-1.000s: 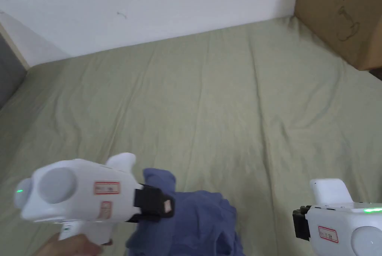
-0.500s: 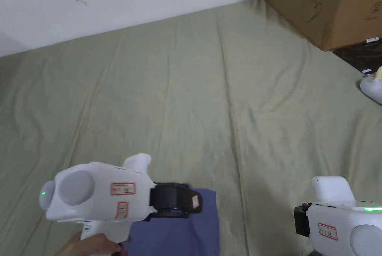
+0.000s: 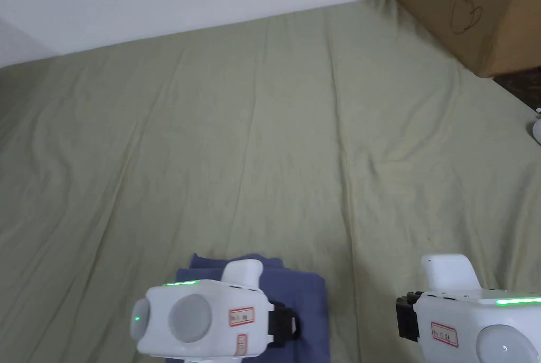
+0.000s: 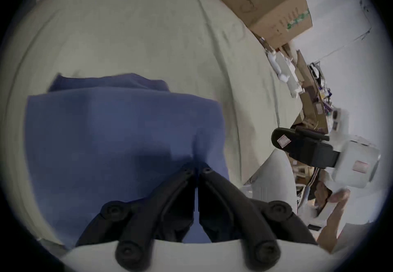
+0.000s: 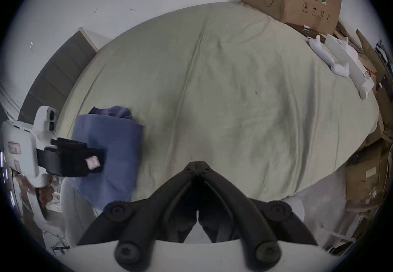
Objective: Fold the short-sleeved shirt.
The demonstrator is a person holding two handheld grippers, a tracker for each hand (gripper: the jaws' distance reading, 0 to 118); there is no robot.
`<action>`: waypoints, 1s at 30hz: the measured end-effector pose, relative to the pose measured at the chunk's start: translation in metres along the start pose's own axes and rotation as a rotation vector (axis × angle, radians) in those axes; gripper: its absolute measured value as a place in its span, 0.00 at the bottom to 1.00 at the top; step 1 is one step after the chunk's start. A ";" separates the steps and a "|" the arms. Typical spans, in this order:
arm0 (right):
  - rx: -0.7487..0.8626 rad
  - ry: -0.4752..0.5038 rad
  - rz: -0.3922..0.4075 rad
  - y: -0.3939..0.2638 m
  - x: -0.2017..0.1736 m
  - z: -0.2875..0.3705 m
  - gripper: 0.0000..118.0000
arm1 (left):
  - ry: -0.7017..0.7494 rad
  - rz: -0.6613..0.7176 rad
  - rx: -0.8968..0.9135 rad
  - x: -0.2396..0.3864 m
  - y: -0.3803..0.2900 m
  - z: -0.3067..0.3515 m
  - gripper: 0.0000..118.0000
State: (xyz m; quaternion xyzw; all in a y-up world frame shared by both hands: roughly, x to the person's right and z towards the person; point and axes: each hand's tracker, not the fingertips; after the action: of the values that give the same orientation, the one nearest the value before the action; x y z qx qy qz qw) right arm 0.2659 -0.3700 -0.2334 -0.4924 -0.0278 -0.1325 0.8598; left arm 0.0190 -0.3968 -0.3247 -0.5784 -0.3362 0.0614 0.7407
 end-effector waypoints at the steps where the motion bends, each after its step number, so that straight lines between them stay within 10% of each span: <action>1: -0.002 0.000 -0.003 0.000 0.000 -0.001 0.00 | -0.013 0.011 0.002 0.002 0.003 -0.006 0.02; 21: 0.001 -0.024 -0.020 0.009 0.001 0.011 0.00 | -0.204 0.061 0.011 0.023 0.023 -0.017 0.02; 30: 0.134 0.243 0.029 0.028 -0.026 0.029 0.00 | -0.170 0.251 0.334 -0.095 -0.010 0.133 0.02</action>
State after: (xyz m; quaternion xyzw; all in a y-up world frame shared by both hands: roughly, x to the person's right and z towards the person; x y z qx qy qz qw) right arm 0.2508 -0.3269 -0.2468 -0.4143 0.0749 -0.1769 0.8896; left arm -0.1328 -0.3369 -0.3424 -0.4777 -0.3078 0.2566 0.7818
